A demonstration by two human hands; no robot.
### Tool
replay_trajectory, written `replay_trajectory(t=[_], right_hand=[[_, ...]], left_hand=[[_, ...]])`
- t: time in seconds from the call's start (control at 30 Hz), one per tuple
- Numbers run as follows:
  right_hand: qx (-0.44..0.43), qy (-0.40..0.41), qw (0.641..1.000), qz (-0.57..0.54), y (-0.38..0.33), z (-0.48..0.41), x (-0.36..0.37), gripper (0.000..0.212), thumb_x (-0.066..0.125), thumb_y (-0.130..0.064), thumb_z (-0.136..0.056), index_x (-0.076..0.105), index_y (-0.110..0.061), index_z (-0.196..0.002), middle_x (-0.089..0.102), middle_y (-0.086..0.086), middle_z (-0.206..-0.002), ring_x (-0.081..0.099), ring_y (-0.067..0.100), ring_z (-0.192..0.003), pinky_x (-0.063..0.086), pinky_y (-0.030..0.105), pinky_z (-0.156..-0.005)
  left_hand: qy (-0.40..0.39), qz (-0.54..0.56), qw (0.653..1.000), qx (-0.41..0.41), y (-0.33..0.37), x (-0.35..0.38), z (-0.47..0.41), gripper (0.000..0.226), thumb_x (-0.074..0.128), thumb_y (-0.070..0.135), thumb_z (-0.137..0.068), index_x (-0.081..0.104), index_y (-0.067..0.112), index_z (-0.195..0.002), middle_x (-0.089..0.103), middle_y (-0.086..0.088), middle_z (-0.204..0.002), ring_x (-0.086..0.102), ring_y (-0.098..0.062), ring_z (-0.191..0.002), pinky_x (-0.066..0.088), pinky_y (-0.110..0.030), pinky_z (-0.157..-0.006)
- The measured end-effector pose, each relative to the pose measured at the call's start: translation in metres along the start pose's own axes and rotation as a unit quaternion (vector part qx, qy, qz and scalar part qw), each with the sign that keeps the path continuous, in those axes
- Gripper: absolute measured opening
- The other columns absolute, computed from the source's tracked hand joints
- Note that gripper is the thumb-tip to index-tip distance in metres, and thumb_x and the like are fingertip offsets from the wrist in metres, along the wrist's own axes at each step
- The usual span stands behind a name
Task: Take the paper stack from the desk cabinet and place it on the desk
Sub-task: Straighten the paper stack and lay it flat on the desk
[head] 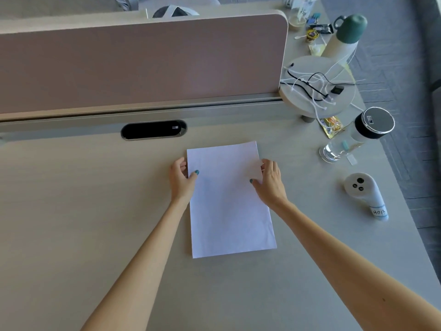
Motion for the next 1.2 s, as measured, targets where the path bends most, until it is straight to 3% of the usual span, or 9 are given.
replay_trajectory(t=[0.33, 0.43, 0.5, 0.57, 0.7, 0.8, 0.9, 1.0, 1.2], right_hand=[[-0.009, -0.073, 0.996, -0.041, 0.006, 0.042, 0.007, 0.073, 0.059, -0.013, -0.087, 0.018, -0.004, -0.147, 0.030, 0.013, -0.143, 0.027, 0.030, -0.136, 0.027, 0.038, -0.114], [-0.019, -0.089, 0.996, -0.011, 0.004, 0.038, 0.004, 0.075, 0.058, -0.015, -0.089, 0.014, -0.003, -0.148, 0.025, 0.014, -0.149, 0.023, 0.031, -0.140, 0.024, 0.037, -0.115], [-0.061, -0.092, 0.992, 0.053, 0.001, 0.039, 0.005, 0.076, 0.054, -0.018, -0.092, 0.007, -0.003, -0.150, 0.015, 0.014, -0.157, 0.016, 0.031, -0.145, 0.021, 0.037, -0.117], [-0.129, -0.076, 0.979, 0.139, -0.006, 0.041, 0.008, 0.075, 0.048, -0.023, -0.095, 0.003, -0.003, -0.152, 0.002, 0.012, -0.162, 0.005, 0.027, -0.150, 0.014, 0.036, -0.122], [-0.195, 0.031, 0.948, 0.250, -0.026, 0.038, 0.015, 0.069, 0.041, -0.024, -0.097, 0.005, -0.003, -0.152, -0.004, 0.015, -0.162, -0.002, 0.030, -0.151, 0.010, 0.041, -0.123], [-0.192, 0.069, 0.950, 0.238, -0.033, 0.034, 0.019, 0.065, 0.041, -0.017, -0.095, 0.013, -0.002, -0.151, 0.003, 0.018, -0.162, 0.006, 0.031, -0.150, 0.014, 0.042, -0.123], [-0.122, 0.057, 0.976, 0.171, -0.025, 0.030, 0.022, 0.062, 0.038, -0.016, -0.096, 0.012, -0.002, -0.151, 0.006, 0.017, -0.162, 0.008, 0.030, -0.150, 0.015, 0.039, -0.122], [-0.043, 0.054, 0.994, 0.079, -0.010, 0.027, 0.018, 0.057, 0.039, -0.014, -0.095, 0.019, 0.001, -0.147, 0.022, 0.017, -0.157, 0.018, 0.030, -0.147, 0.023, 0.037, -0.119], [-0.032, 0.043, 0.998, 0.015, -0.004, 0.021, 0.008, 0.053, 0.044, -0.011, -0.092, 0.029, -0.003, -0.142, 0.041, 0.010, -0.146, 0.033, 0.027, -0.135, 0.037, 0.039, -0.108]], left_hand=[[-0.059, 0.071, 0.996, 0.001, -0.019, -0.001, 0.058, 0.051, 0.054, 0.004, -0.091, 0.039, 0.012, -0.139, 0.051, 0.001, -0.143, 0.049, -0.015, -0.132, 0.040, -0.039, -0.111], [-0.075, 0.037, 0.997, -0.005, -0.020, 0.001, 0.054, 0.057, 0.055, 0.021, -0.088, 0.036, 0.013, -0.141, 0.046, 0.000, -0.147, 0.044, -0.016, -0.136, 0.036, -0.042, -0.114], [-0.052, -0.029, 0.998, 0.013, -0.020, 0.002, 0.051, 0.070, 0.054, 0.031, -0.086, 0.027, 0.013, -0.148, 0.033, -0.005, -0.155, 0.031, -0.021, -0.143, 0.025, -0.040, -0.119], [-0.006, -0.130, 0.989, 0.074, -0.012, 0.002, 0.054, 0.068, 0.050, 0.020, -0.094, 0.017, 0.008, -0.152, 0.021, -0.009, -0.159, 0.018, -0.027, -0.146, 0.017, -0.032, -0.117], [-0.008, -0.328, 0.918, 0.223, -0.005, 0.019, 0.056, 0.060, 0.038, 0.024, -0.099, 0.016, 0.007, -0.153, 0.010, -0.008, -0.163, 0.013, -0.026, -0.149, 0.017, -0.039, -0.119], [-0.007, -0.424, 0.870, 0.250, -0.008, 0.026, 0.046, 0.061, 0.034, 0.030, -0.100, 0.014, 0.012, -0.154, 0.005, -0.005, -0.165, 0.007, -0.026, -0.152, 0.013, -0.048, -0.121], [0.057, -0.377, 0.912, 0.154, -0.010, 0.017, 0.039, 0.065, 0.037, 0.034, -0.099, 0.013, 0.007, -0.153, 0.004, -0.013, -0.164, 0.005, -0.032, -0.151, 0.008, -0.050, -0.120], [0.096, -0.263, 0.958, 0.060, -0.020, 0.007, 0.036, 0.065, 0.041, 0.030, -0.097, 0.018, -0.001, -0.149, 0.025, -0.022, -0.156, 0.021, -0.038, -0.144, 0.020, -0.047, -0.117], [0.045, -0.176, 0.979, 0.089, -0.010, 0.012, 0.030, 0.062, 0.043, 0.021, -0.096, 0.017, 0.004, -0.150, 0.031, -0.013, -0.155, 0.028, -0.026, -0.143, 0.028, -0.038, -0.116]])
Point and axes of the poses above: each hand's wrist, its own z-axis away from the middle knuckle, its own x-axis out of the palm, y = z × x, the point moved 5 cm from there along -z, towards the middle knuckle
